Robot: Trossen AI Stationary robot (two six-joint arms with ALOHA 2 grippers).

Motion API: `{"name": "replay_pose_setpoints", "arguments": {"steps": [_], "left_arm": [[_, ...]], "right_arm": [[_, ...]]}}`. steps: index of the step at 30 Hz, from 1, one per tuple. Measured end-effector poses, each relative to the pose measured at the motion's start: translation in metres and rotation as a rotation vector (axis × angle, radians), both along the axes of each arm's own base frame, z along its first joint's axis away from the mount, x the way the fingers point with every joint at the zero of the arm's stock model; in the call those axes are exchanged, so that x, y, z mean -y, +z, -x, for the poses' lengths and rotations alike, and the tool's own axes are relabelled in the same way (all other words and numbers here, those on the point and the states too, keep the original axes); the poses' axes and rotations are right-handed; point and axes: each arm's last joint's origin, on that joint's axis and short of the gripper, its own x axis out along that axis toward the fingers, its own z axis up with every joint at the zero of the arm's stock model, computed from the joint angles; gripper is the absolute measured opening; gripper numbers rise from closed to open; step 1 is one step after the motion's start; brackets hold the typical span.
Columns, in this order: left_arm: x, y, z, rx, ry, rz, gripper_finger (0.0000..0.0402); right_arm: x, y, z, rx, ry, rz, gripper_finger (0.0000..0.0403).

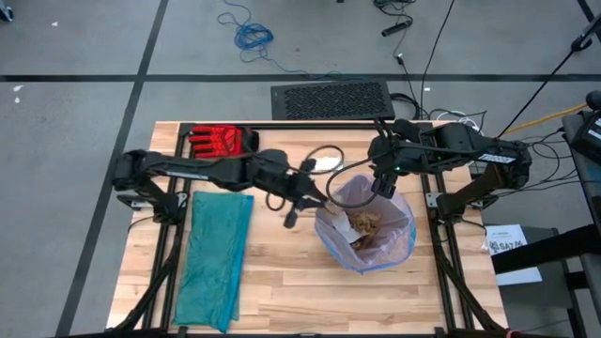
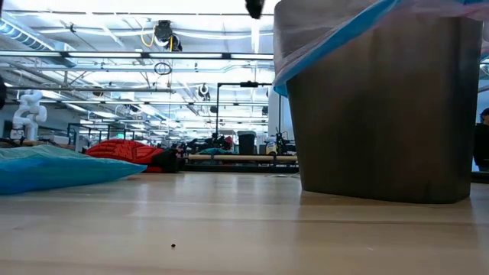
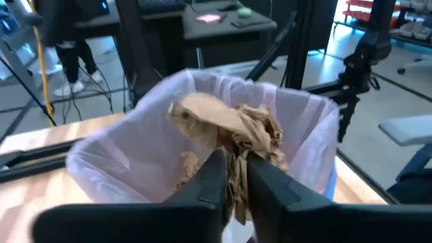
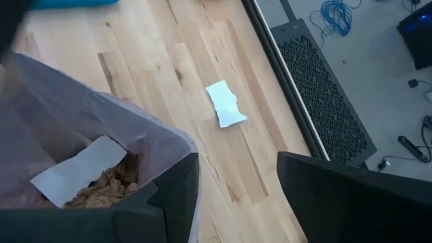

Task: Place trash/remove bag and relplace
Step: Put the brown napkin into the black trash bin, then put the white paper into the black trash bin

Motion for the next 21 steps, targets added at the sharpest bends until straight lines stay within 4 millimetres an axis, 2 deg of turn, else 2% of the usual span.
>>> {"name": "replay_pose_setpoints", "arguments": {"steps": [6, 10, 16, 19, 21], "left_arm": [[0.000, -0.007, -0.008, -0.013, -0.026, -0.011, 0.0142], [-0.002, 0.001, 0.000, -0.002, -0.006, -0.056, 0.0182], [-0.012, 0.031, 0.039, -0.035, 0.155, -0.195, 0.0195], [-0.025, 0.039, 0.066, -0.115, 0.249, -0.227, 0.0186], [-0.034, 0.036, 0.083, -0.162, 0.317, -0.234, 0.0170]], "right_arm": [[0.000, 0.000, 0.000, 0.000, 0.000, -0.001, 0.0194], [0.000, 0.000, 0.000, 0.000, 0.000, -0.001, 0.0194], [0.002, 0.000, 0.000, -0.001, -0.004, 0.001, 0.0194], [0.010, 0.000, 0.001, -0.003, -0.058, 0.009, 0.0194], [0.022, 0.000, 0.003, -0.015, -0.130, 0.038, 0.0194]]}}
